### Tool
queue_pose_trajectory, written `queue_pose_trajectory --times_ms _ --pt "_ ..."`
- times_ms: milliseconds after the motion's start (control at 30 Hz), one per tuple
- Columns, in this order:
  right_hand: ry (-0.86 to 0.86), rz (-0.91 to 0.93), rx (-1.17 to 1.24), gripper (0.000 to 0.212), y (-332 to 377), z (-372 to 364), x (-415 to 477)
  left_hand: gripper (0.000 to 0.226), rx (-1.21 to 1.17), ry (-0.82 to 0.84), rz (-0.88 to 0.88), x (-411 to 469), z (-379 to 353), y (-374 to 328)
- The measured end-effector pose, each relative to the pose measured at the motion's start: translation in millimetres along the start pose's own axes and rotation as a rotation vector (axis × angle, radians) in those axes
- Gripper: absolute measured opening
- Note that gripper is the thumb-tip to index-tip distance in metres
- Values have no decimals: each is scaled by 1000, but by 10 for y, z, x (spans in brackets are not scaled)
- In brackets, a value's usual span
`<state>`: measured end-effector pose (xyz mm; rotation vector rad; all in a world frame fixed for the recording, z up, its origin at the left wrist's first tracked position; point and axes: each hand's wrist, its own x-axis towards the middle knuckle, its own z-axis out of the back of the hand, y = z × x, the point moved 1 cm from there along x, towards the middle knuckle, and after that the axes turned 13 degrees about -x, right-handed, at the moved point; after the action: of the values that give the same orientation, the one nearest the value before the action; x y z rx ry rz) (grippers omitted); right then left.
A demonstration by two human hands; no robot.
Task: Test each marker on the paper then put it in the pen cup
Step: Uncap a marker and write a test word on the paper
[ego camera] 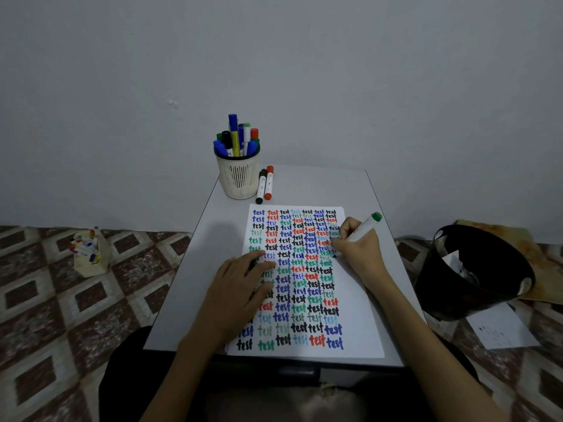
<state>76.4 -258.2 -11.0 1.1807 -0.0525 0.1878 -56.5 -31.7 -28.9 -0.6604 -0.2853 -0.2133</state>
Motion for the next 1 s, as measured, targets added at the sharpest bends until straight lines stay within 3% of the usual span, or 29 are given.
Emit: queue_pose_trajectory --times_ms 267,600,867,1000 --pt "-25 28 5 28 5 8 -18 43 42 -26 -23 6 -20 -1" --pt "-48 7 50 37 -33 23 5 42 63 -33 -21 -5 -32 26" --pt "-19 22 33 28 -14 8 -26 44 68 -27 -12 3 -29 12" --pt "-30 16 8 35 -10 12 -26 43 74 -26 -13 5 -32 14"
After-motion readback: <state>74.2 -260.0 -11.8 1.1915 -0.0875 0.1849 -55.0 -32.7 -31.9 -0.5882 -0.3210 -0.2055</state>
